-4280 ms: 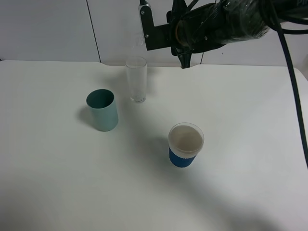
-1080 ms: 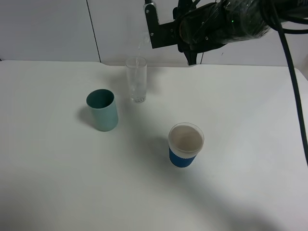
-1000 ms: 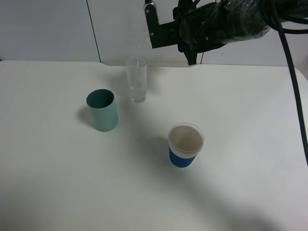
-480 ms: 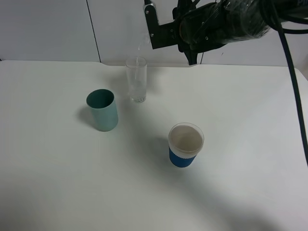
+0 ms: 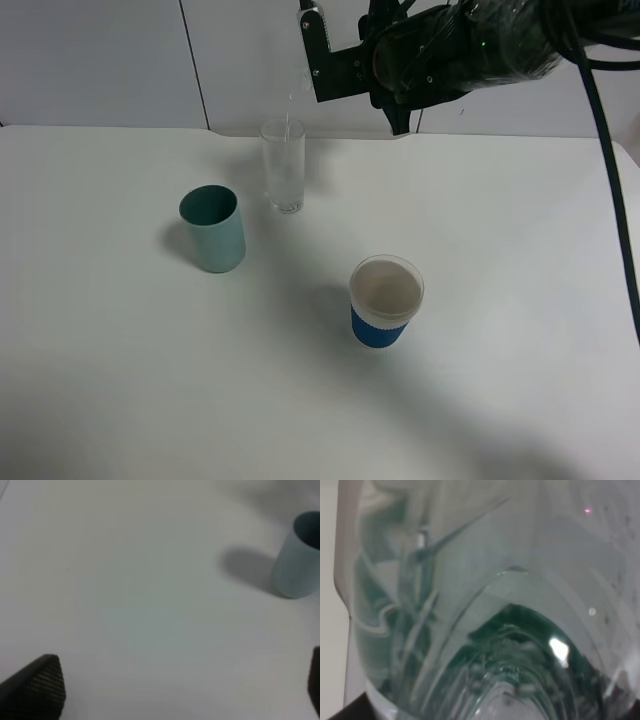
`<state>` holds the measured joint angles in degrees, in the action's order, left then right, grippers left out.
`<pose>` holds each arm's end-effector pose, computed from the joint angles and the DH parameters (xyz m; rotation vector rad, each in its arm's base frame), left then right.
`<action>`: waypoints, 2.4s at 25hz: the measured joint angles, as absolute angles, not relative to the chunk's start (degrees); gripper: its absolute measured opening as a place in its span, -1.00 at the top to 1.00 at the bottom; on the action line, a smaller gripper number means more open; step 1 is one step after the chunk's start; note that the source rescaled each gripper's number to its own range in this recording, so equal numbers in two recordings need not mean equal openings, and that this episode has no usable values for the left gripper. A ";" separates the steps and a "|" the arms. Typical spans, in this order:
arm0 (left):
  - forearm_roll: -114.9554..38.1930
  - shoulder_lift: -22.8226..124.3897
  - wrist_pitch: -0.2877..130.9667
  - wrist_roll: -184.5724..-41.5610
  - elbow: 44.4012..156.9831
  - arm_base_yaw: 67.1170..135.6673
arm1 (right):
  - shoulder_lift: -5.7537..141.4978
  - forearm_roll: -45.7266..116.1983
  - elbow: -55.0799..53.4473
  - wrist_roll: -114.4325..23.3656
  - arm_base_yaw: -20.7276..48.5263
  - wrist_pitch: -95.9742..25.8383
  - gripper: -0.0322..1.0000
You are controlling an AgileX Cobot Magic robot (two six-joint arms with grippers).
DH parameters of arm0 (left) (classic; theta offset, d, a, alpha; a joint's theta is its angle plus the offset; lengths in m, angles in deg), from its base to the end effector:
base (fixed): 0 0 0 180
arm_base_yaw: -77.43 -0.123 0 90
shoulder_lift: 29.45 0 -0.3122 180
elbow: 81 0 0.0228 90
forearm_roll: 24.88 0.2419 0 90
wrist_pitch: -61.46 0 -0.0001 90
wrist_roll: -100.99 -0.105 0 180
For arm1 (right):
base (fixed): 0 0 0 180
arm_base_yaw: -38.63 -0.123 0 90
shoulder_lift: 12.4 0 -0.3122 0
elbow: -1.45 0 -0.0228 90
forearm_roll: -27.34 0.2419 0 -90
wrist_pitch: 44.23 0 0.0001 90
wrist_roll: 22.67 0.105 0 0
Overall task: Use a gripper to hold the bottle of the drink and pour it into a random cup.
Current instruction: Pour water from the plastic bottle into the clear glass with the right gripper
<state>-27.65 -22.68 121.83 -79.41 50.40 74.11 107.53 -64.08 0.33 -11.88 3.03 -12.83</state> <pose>-0.0292 -0.0061 0.2704 -0.0489 2.0186 -0.0164 0.4042 0.2220 0.2550 -1.6122 1.4192 -1.0395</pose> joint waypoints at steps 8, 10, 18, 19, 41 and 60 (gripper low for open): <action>-27.65 -22.68 121.83 -79.41 50.40 74.11 | 107.53 -64.08 0.33 -11.88 3.03 -12.83 0.94; -27.65 -22.68 121.83 -79.41 50.40 74.11 | 107.53 -64.08 0.33 -11.88 3.03 -12.83 0.94; -27.65 -22.68 121.83 -79.41 50.40 74.11 | 107.53 -64.08 0.33 -11.88 3.03 -12.83 0.94; -27.65 -22.68 121.83 -79.41 50.40 74.11 | 107.53 -64.08 0.33 -11.88 3.03 -12.83 0.94; -27.59 -22.68 121.83 -79.41 50.40 74.11 | 107.53 -64.13 0.33 -11.88 3.03 -12.83 0.94; -27.59 -22.68 121.83 -79.41 50.40 74.11 | 110.25 -64.03 -3.77 -11.88 2.68 -11.01 0.94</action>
